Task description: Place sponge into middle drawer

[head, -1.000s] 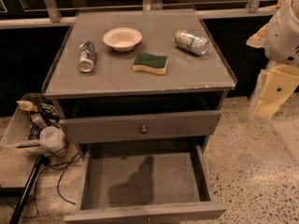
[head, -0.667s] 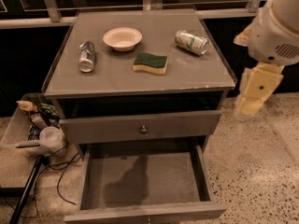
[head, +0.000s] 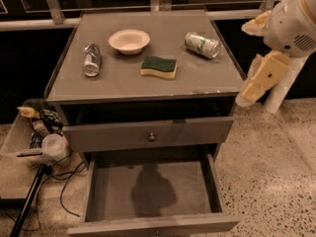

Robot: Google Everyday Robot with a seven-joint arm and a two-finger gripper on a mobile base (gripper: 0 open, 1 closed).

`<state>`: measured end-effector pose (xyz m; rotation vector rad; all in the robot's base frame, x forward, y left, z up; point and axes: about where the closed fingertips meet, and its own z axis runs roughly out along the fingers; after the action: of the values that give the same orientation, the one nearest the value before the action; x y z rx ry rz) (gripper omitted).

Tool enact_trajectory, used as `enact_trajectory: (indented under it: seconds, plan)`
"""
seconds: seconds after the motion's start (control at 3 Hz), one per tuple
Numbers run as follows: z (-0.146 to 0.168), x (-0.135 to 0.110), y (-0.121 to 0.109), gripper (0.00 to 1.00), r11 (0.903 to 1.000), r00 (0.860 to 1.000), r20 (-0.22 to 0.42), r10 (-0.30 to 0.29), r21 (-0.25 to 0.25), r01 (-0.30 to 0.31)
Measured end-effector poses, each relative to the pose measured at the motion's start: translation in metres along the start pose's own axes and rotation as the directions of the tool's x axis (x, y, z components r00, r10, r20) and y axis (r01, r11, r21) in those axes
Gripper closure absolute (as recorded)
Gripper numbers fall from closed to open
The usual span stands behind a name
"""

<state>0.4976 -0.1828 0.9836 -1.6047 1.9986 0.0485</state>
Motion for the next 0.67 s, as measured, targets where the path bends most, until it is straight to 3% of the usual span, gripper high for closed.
enact_trajectory:
  seconds: [0.33, 0.67]
  plan:
    - [0.0080, -0.0228, -0.0145, 0.00, 0.9990, 0.983, 0.179, 0.039, 0.016, -0.043]
    - [0.0081, -0.0228, -0.0144, 0.00, 0.9990, 0.983, 0.179, 0.039, 0.016, -0.042]
